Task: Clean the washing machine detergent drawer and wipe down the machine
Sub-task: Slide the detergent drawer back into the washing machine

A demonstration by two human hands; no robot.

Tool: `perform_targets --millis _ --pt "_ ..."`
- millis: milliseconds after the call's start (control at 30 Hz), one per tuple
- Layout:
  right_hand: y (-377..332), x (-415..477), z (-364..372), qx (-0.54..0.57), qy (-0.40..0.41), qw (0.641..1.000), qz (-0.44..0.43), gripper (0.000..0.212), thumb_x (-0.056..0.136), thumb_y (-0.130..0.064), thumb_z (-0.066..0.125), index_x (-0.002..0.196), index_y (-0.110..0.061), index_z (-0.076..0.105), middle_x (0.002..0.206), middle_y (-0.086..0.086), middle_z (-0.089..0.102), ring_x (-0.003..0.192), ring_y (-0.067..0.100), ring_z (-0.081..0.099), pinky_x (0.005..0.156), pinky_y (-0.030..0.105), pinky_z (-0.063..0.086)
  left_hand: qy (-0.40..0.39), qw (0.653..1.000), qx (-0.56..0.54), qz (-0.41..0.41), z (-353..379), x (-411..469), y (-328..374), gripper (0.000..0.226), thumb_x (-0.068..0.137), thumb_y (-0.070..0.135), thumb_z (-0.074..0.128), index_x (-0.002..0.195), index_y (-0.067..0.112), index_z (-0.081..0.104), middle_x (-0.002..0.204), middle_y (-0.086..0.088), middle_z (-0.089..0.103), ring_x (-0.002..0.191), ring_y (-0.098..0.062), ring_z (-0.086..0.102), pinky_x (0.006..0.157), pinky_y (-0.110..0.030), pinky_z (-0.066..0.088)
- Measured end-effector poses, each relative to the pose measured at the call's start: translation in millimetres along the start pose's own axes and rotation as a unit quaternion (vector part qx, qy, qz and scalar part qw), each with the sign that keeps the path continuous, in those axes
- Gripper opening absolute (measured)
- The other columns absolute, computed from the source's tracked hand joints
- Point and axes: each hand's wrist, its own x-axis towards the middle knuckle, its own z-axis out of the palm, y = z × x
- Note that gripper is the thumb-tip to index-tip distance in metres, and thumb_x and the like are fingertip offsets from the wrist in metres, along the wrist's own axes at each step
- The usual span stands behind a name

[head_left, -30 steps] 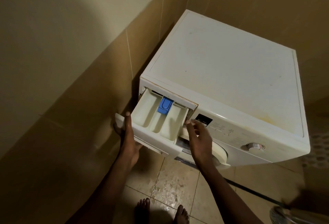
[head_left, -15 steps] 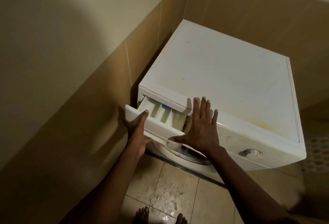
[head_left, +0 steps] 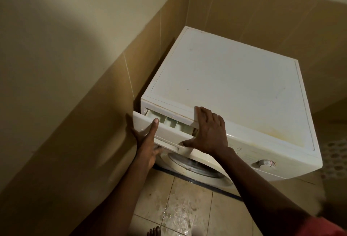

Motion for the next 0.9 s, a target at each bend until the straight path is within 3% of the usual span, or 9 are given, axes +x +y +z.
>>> perform_targets --millis 133,267,333,533,633,767,833,900 --pt "1.6 7.0 1.2 0.012 0.031 0.999 -0.001 0.113 0.055 -0.075 0.07 0.146 -0.022 0.029 0.141 0.001 0.039 0.124 0.023 0.04 0.109 0.039 0.031 -0.016 0.999 0.006 -0.044 7.6 9.5 2.0 0.083 0.076 0.041 0.079 0.143 0.033 0.031 0.125 -0.012 0.061 0.114 -0.03 0.062 0.095 -0.062 0.05" --pt "3.4 12.7 4.2 -0.007 0.077 0.997 0.006 0.096 0.053 -0.07 0.074 0.132 -0.024 0.047 0.122 0.0 0.051 0.105 0.023 0.049 0.093 0.038 0.04 0.011 0.998 0.024 -0.053 24.3 12.8 7.2 0.118 0.042 0.06 0.092 0.142 0.038 0.033 0.131 -0.011 0.058 0.117 -0.032 0.06 0.086 -0.065 0.052" --pt "3.8 15.7 6.8 -0.023 0.103 0.994 0.009 0.089 0.051 -0.068 0.076 0.125 -0.023 0.052 0.116 0.0 0.054 0.099 0.024 0.052 0.087 0.039 0.042 0.027 0.998 0.02 -0.049 29.4 19.5 8.2 0.126 0.033 0.06 0.094 0.141 0.04 0.032 0.131 -0.012 0.057 0.117 -0.034 0.059 0.082 -0.064 0.054" --pt "5.0 23.3 9.4 -0.058 0.121 0.991 0.018 0.08 0.055 -0.069 0.074 0.118 -0.023 0.057 0.112 0.0 0.055 0.095 0.025 0.052 0.083 0.039 0.041 0.033 0.999 0.025 -0.036 41.8 27.7 13.5 0.125 0.036 0.059 0.089 0.144 0.032 0.03 0.13 -0.013 0.054 0.119 -0.035 0.056 0.089 -0.061 0.052" --pt "4.8 25.0 10.8 -0.069 0.119 0.99 0.02 0.079 0.056 -0.069 0.074 0.118 -0.024 0.057 0.112 -0.001 0.055 0.095 0.024 0.053 0.081 0.038 0.041 0.042 0.999 0.009 -0.033 44.5 29.3 11.5 0.136 0.025 0.063 0.09 0.144 0.032 0.03 0.132 -0.012 0.054 0.121 -0.036 0.055 0.091 -0.062 0.05" --pt "5.4 24.9 11.5 -0.056 0.115 0.991 0.035 0.08 0.053 -0.069 0.077 0.116 -0.023 0.058 0.108 0.0 0.056 0.091 0.024 0.053 0.078 0.037 0.042 0.069 0.997 0.011 -0.017 47.8 32.8 5.3 0.103 0.07 0.045 0.083 0.151 0.031 0.02 0.133 -0.009 0.053 0.119 -0.032 0.054 0.098 -0.063 0.046" --pt "7.9 24.9 10.8 -0.035 0.111 0.993 0.03 0.081 0.055 -0.076 0.07 0.117 -0.025 0.057 0.109 -0.002 0.055 0.093 0.021 0.051 0.08 0.036 0.041 0.08 0.997 0.024 -0.003 48.7 31.2 0.5 0.093 0.073 0.048 0.08 0.146 0.028 0.027 0.129 -0.009 0.057 0.118 -0.033 0.057 0.096 -0.058 0.048" --pt "11.8 29.6 1.5 0.051 0.101 0.993 0.032 0.077 0.062 -0.084 0.058 0.115 -0.029 0.058 0.109 -0.006 0.055 0.097 0.017 0.05 0.082 0.035 0.041 0.069 0.998 0.008 -0.004 49.9 26.1 -3.1 0.097 0.062 0.058 0.081 0.14 0.023 0.035 0.13 -0.011 0.057 0.121 -0.034 0.056 0.094 -0.049 0.05"
